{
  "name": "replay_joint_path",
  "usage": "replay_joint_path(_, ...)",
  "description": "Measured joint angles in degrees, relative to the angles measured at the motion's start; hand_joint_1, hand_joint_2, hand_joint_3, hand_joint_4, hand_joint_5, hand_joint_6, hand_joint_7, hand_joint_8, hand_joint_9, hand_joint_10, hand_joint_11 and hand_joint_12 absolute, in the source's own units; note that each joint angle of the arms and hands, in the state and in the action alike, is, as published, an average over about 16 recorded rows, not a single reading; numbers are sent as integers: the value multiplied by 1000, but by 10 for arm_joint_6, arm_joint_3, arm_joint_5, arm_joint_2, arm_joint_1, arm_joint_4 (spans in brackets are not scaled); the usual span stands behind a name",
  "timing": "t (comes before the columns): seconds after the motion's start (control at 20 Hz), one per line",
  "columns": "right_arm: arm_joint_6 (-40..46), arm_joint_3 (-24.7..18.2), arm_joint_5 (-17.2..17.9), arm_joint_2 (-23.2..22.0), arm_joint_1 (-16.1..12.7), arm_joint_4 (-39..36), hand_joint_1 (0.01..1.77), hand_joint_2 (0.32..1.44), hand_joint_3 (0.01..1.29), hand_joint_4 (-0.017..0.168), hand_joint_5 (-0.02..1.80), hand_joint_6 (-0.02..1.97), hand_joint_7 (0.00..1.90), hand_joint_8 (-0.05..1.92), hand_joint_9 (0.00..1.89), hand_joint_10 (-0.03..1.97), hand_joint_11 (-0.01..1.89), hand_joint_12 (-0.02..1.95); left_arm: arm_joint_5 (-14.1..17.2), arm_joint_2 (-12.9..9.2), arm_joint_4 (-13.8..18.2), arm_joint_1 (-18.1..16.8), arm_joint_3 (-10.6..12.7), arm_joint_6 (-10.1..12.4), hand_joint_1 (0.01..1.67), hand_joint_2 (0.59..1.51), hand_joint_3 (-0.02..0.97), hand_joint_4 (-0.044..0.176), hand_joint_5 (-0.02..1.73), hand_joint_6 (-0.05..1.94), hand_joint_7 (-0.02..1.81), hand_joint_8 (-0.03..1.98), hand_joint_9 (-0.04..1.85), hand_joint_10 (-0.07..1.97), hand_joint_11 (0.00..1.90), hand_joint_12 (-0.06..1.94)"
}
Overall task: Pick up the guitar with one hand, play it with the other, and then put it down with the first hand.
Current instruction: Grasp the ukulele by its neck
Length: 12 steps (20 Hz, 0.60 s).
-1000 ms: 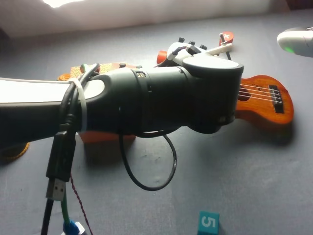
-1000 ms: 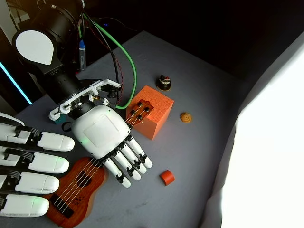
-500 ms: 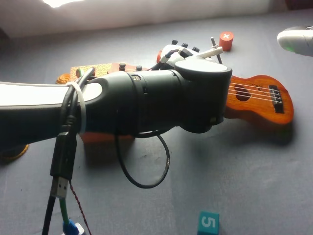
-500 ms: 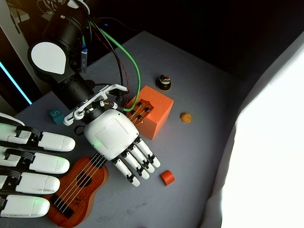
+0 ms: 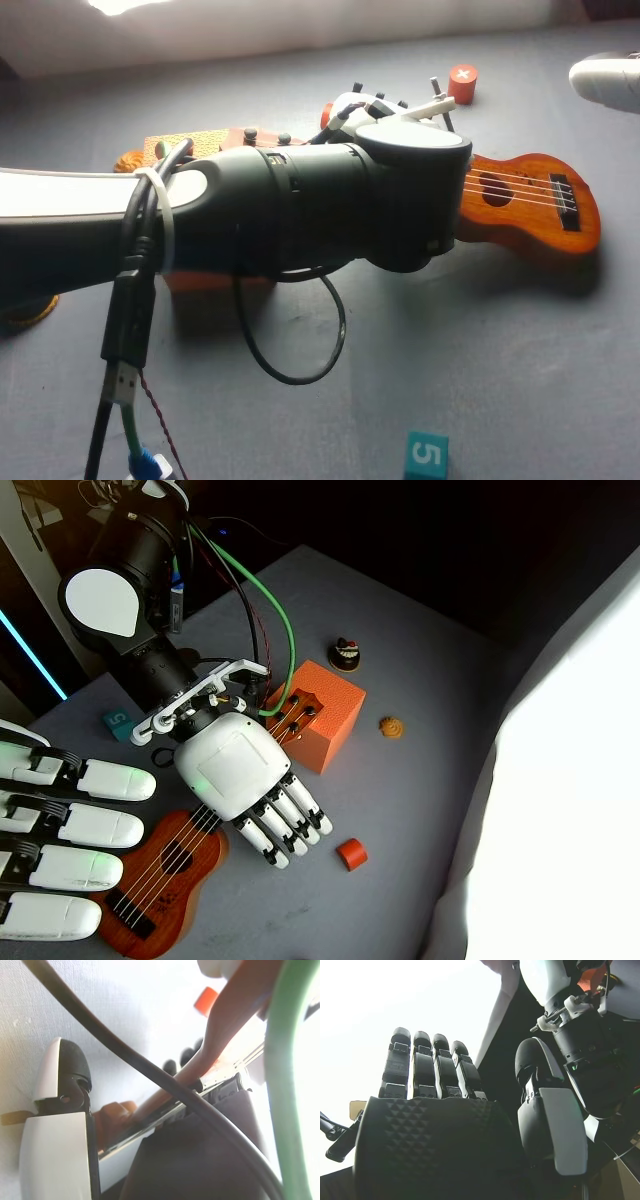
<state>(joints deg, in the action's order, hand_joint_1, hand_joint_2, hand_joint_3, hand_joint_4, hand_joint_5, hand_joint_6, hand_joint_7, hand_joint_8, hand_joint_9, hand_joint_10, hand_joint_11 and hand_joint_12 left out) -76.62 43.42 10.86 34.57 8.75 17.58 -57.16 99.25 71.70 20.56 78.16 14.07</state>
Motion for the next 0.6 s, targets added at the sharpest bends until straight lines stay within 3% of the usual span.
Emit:
replay_joint_path(0.15,0,0,0,0,0,0,332,1336,22,8,21,16,22,12,16,4,22,0,1,-1,1,1,1,0,1108,1038,2,16,489,807,474,1069,501,1087,392,1364)
replay_joint_path(0.35,0,0,0,0,0,0,316,1345,22,8,21,16,22,12,15,4,22,0,3,-2,2,1,2,1,1125,1045,5,7,760,1251,809,1550,856,1564,767,1812)
replay_joint_path(0.5,0,0,0,0,0,0,318,1348,22,8,21,16,22,12,15,4,22,0,4,-2,3,2,3,1,1167,1055,8,3,936,1574,1011,1863,1076,1865,1048,1912)
replay_joint_path(0.6,0,0,0,0,0,0,326,1350,22,8,21,16,22,12,16,4,22,0,4,-2,3,2,3,2,1215,1061,9,3,1054,1655,1151,1936,1232,1927,1228,1911)
